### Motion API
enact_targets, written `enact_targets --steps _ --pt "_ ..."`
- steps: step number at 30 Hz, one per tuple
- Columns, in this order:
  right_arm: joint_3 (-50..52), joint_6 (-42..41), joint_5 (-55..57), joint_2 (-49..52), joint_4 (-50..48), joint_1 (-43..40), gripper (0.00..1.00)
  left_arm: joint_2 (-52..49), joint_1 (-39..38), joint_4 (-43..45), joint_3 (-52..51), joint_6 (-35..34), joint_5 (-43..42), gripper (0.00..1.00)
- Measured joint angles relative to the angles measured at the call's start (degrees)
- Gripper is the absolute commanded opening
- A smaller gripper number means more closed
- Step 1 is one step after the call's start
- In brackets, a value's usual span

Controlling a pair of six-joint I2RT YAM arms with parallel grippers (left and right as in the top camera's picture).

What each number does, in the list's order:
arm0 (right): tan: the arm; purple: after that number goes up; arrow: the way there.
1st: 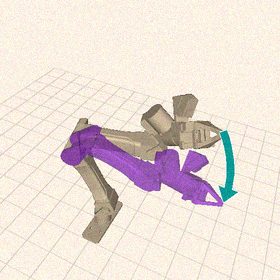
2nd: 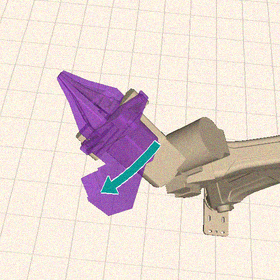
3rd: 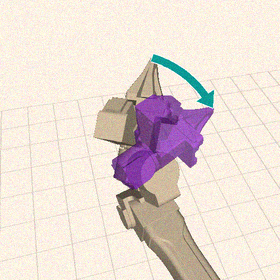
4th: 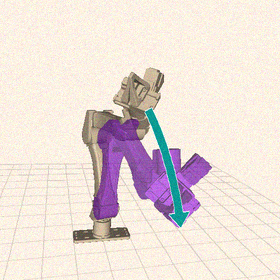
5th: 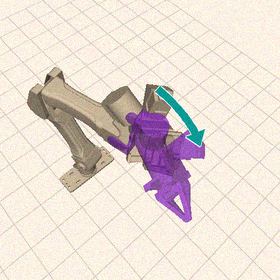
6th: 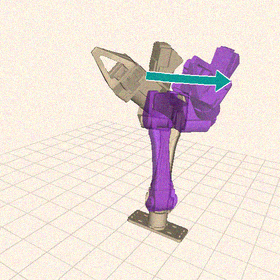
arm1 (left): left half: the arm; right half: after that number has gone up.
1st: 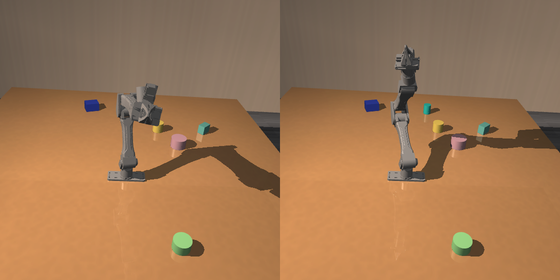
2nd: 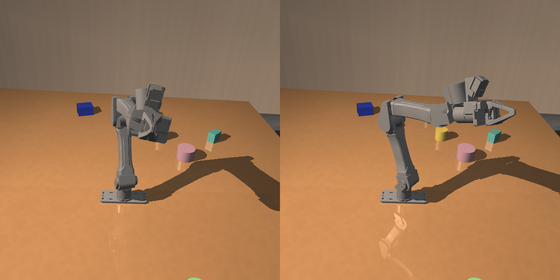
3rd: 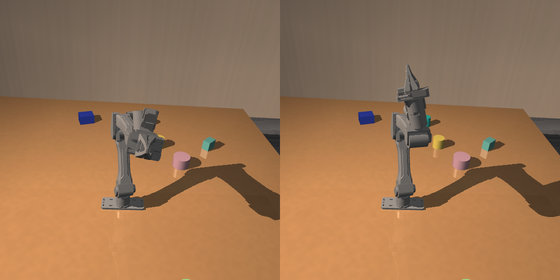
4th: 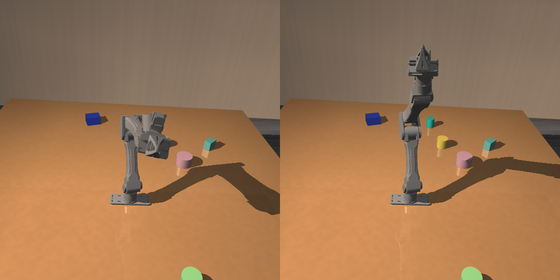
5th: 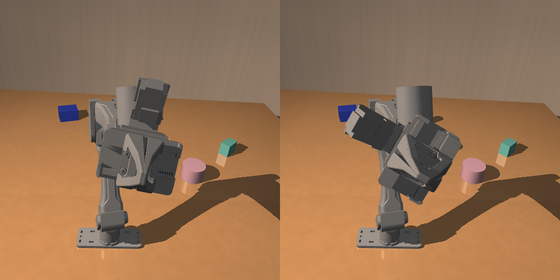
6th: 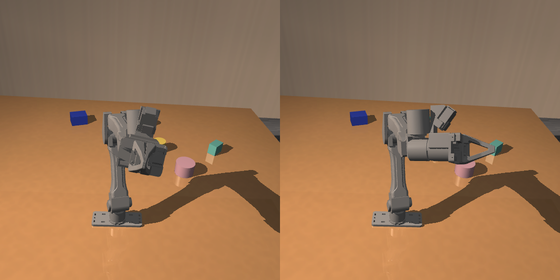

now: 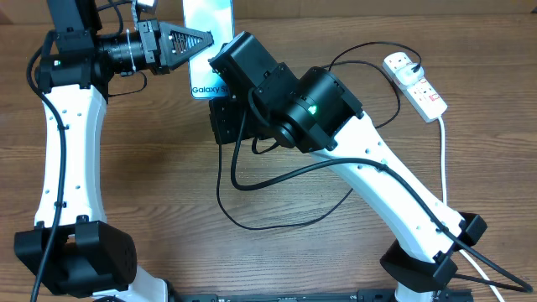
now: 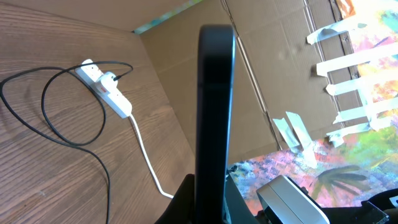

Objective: Plug charger to phone and switch on socket

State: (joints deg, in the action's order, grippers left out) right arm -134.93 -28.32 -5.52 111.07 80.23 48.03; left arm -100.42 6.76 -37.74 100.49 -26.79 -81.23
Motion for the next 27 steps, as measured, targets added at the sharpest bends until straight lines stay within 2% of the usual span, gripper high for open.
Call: enact_targets --steps 27 --pt "0.1 0.0 1.3 0.0 0.0 0.2 0.04 0.0 0.0 -1.1 0.0 0.4 0.8 0.04"
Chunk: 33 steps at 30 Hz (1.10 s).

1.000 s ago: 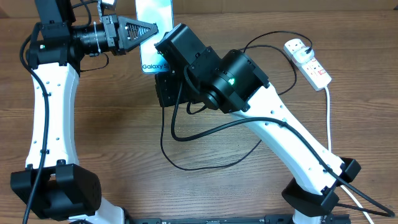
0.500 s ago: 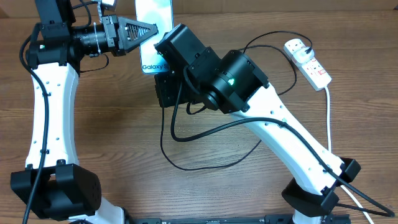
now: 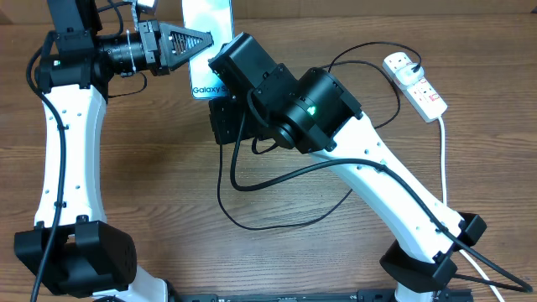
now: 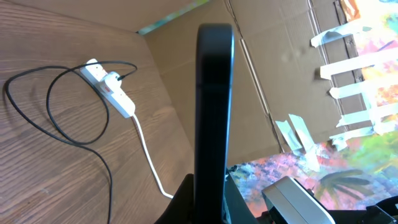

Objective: Plug charger to phone and switch on socket

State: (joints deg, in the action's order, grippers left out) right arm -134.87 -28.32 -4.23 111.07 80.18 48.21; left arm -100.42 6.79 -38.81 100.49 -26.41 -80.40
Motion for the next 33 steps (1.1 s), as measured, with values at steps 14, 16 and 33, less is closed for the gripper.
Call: enact_targets --steps 14,16,33 --pt "0.0 0.0 0.7 0.0 0.0 0.0 0.04 0.0 0.0 -0.2 0.0 0.7 1.2 0.04" --pt "0.0 0.0 0.6 0.0 0.0 0.0 0.04 0.0 0.0 -0.7 0.0 0.7 1.2 0.04" --pt "0.0 0.0 4.2 0.0 -1.7 -0.2 0.04 0.0 0.0 -3.1 0.0 0.9 0.3 0.04"
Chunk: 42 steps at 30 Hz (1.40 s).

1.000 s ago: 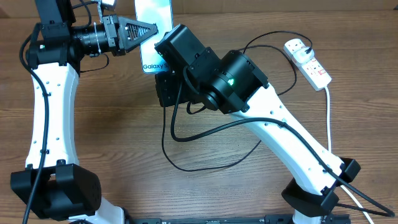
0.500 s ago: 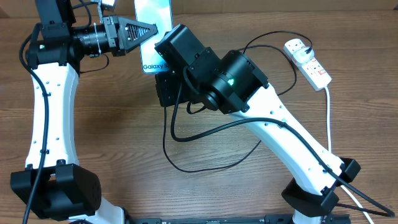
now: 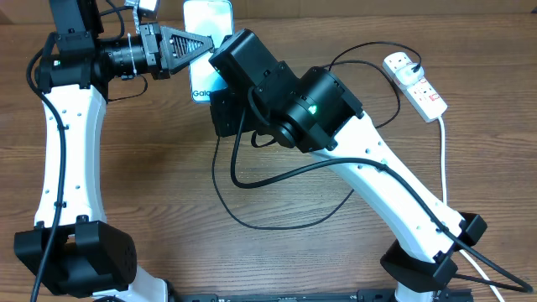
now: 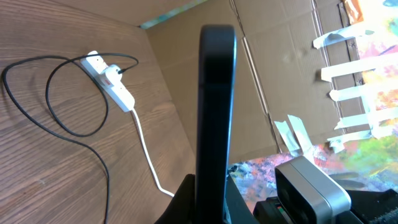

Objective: Plug charger to phone and switch on socket

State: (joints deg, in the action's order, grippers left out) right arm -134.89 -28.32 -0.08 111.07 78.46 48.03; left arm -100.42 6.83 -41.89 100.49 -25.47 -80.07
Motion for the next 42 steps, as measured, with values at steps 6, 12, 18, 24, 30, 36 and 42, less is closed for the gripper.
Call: enact_targets --steps 6,12,18,24,30,36,42 --pt "0.0 -0.4 0.8 0.0 2.6 0.0 0.32 0.0 0.0 -0.8 0.0 0.1 7.1 0.04" --pt "0.0 -0.3 0.9 0.3 6.3 -0.1 0.46 0.0 0.1 -10.9 0.0 2.4 24.3 0.04" --pt "0.0 0.1 -3.9 3.9 6.1 -2.6 0.49 0.0 0.1 -20.0 0.0 6.1 44.7 0.04" --pt "0.0 1.1 -10.3 7.1 4.5 -9.7 0.54 0.0 0.2 -22.5 0.0 8.3 56.1 0.04" --pt "0.0 1.1 -12.2 8.9 -3.1 -14.0 0.68 0.0 0.2 -24.6 0.0 8.3 65.2 0.04" --pt "0.0 -0.1 -9.0 13.6 -12.5 -13.0 0.75 0.0 0.3 -26.3 0.0 8.3 69.8 0.04" --pt "0.0 -2.0 -6.0 21.3 -16.0 -10.5 0.75 0.0 0.3 -26.3 -0.8 6.8 74.0 0.04"
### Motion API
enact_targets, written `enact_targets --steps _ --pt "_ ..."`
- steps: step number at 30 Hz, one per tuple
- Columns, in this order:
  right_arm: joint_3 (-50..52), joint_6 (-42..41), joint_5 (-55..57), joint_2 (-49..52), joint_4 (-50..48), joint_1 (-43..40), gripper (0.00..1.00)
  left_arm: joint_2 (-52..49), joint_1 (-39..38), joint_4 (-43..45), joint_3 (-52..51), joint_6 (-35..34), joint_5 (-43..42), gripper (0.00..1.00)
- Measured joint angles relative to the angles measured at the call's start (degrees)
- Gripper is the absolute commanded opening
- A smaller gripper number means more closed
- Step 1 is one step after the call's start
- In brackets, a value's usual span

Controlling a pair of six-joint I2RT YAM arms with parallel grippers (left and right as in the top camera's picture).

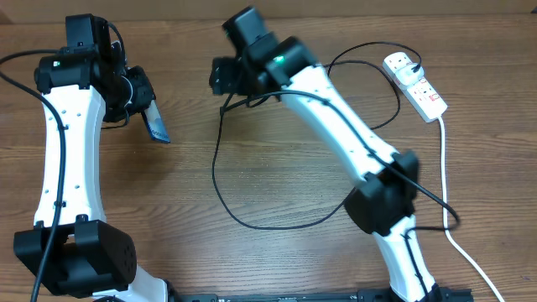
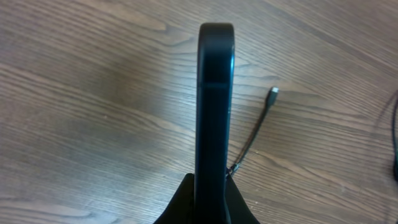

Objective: Plug charger to phone and switch on socket

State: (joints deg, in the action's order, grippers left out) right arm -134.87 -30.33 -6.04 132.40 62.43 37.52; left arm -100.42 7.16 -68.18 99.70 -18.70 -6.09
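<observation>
The dark phone is clamped edge-on in my left gripper, which is shut on its lower end. From overhead the phone hangs tilted below the left gripper, over the table's left side. The black charger cable loops across the middle of the table. Its small connector tip shows free, just right of the phone. The white power strip lies at the far right with the charger plug in it. My right gripper is at the far centre by the cable's end; its jaws are hidden.
The right arm stretches diagonally from the front right to the far centre, over the cable loop. The power strip's white lead runs down the right edge of the table. The wooden tabletop lies between the arms.
My left gripper has moved from the far centre back to the left and turned the phone from screen-up to edge-on above the table. The right arm has stretched out farther back, away from the phone.
At all three earlier moments my left gripper held the phone raised at the far centre, screen up, with the right wrist close against its lower end and shifting only slightly. Now the two arms are apart and the cable's connector shows free beside the phone.
</observation>
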Motion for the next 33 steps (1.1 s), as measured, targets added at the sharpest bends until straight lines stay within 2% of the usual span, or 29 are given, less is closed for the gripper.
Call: enact_targets --steps 7,15,27,33 --pt "0.0 -1.3 6.0 8.8 -0.9 3.2 0.73 0.0 0.0 -0.5 -0.3 -0.6 1.3 0.04" --pt "0.0 -4.0 12.9 12.5 -1.0 6.1 0.55 0.0 0.0 -0.9 -0.3 -0.7 1.7 0.04" --pt "0.0 -6.5 16.1 17.1 -0.2 6.4 0.54 0.0 0.0 -0.9 -0.3 -0.7 1.7 0.04" --pt "0.0 -9.6 18.6 17.1 4.1 6.4 0.53 0.0 0.0 -0.9 -0.3 -0.7 1.7 0.04"
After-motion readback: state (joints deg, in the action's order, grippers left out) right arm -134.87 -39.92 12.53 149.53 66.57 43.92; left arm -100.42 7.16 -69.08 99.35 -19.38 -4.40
